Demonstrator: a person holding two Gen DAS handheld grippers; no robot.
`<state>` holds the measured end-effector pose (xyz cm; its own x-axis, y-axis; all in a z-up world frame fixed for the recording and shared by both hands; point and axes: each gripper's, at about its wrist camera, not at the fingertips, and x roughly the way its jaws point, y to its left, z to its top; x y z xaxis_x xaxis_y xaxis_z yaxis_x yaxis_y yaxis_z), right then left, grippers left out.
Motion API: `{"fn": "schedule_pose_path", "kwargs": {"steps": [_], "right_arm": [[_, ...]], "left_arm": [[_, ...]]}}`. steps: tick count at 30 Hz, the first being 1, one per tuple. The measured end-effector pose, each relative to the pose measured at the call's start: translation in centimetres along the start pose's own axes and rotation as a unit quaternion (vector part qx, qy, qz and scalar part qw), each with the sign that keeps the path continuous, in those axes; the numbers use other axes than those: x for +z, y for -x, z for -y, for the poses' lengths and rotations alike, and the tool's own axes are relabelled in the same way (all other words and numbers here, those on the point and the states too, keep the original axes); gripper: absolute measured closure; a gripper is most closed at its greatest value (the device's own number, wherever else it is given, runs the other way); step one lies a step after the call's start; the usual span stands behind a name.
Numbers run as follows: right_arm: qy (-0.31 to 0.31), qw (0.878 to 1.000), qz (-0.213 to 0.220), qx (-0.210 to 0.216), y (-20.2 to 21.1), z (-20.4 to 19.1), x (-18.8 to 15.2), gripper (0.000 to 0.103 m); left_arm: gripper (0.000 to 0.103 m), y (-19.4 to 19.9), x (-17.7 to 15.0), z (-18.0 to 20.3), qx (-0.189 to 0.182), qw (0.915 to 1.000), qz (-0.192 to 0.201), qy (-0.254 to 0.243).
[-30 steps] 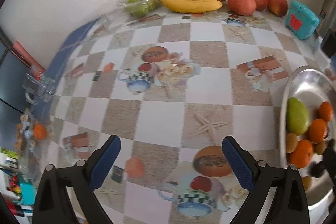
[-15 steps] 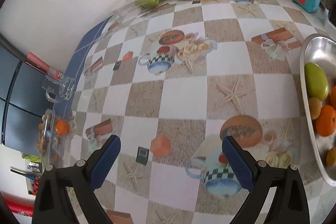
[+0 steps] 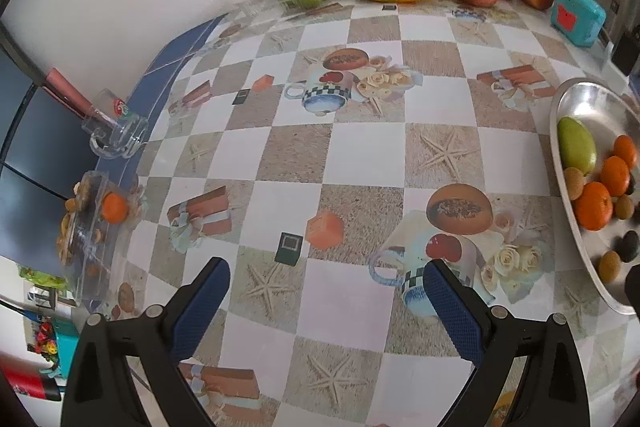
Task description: Organize fruits
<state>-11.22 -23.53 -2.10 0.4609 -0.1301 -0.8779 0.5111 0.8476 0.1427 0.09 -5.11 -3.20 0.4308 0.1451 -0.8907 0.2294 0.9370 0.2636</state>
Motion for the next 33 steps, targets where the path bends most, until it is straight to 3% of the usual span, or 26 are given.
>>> {"fn": "schedule_pose_path", "kwargs": {"steps": [33], "right_arm": [[0.014, 0.999, 0.040, 0.000, 2.9, -0.9, -1.0, 0.007]], "left_arm": [[0.004, 4.5, -1.6, -2.9, -0.044, 0.9975, 0.042, 0.037]]}}
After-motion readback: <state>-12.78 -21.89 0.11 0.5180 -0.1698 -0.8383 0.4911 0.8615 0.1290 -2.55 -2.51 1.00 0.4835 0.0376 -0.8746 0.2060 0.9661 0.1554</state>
